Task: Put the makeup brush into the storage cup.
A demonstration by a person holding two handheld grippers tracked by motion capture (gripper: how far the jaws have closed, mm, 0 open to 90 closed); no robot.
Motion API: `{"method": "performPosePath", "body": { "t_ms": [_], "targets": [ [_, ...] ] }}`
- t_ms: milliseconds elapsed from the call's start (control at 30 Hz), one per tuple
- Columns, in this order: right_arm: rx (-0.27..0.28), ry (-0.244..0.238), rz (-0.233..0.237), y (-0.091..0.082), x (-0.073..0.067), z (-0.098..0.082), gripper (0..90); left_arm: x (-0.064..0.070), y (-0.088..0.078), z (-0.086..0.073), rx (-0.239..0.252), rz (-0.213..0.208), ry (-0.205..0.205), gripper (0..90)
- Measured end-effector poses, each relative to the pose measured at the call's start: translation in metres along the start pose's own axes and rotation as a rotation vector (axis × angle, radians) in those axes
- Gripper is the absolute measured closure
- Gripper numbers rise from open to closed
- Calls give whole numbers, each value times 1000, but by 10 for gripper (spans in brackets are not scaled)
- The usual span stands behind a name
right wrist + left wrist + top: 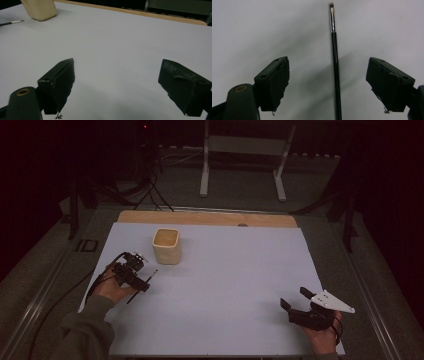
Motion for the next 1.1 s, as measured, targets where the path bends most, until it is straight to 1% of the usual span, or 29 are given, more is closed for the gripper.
{"method": "performPosePath", "body": {
  "t_ms": [100,300,467,500,533,567,633,667,700,733,767,800,833,867,900,933,967,1033,1100],
  "targets": [
    [0,1,1,0,0,0,136,1,3,-1,-13,-4,-4,201],
    [-2,0,3,1,-1,0,136,3,12,-2,-61,-5,6,228],
    [-3,-1,4,1,-1,0,136,4,19,-3,-88,-6,16,288],
    [-2,-1,4,1,-1,0,136,5,20,-3,-92,-12,18,317],
    [-2,-1,4,1,-1,0,136,6,20,-2,-87,-24,6,331],
    [-2,0,5,1,-1,0,137,7,19,-1,-81,-42,-6,371],
    [-3,1,5,1,0,-1,136,7,19,0,-87,-64,-12,456],
    [-3,1,6,1,-1,-1,136,9,19,0,-90,-84,-24,497],
    [-4,1,7,1,-1,-1,136,10,19,0,-104,-109,-42,566],
    [-5,1,8,1,-1,-1,136,10,19,0,-104,-109,-42,580],
    [-6,0,8,1,-1,-1,136,10,19,1,-107,-112,-51,602],
    [-6,0,8,1,-1,-1,136,9,19,1,-115,-113,-57,602],
    [-6,-1,9,1,-1,-1,136,8,19,1,-121,-115,-70,634],
    [-6,-1,9,1,-1,-1,136,8,19,1,-121,-115,-70,666],
    [-6,-2,9,1,-1,-1,136,5,20,1,-128,-122,-95,666],
    [-6,-2,10,1,-2,-1,136,3,20,1,-132,-122,-95,739],
    [-6,-2,10,1,-1,-1,136,3,20,1,-136,-127,-100,764],
    [-7,-1,10,1,-1,-1,137,4,19,0,-158,-128,-88,841],
    [-9,-2,11,1,-1,-1,137,5,19,0,-178,-118,-70,861]
  ]
}}
Point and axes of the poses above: each handheld gripper's, and its own axes: y roughly forward along the jaws, z roughly out of its top, x roughly to its right, the point moved 10 cm from there along y, roughly forward along the jaws, and after that the axes turned 1 degree about x, right-handed, at the moved point
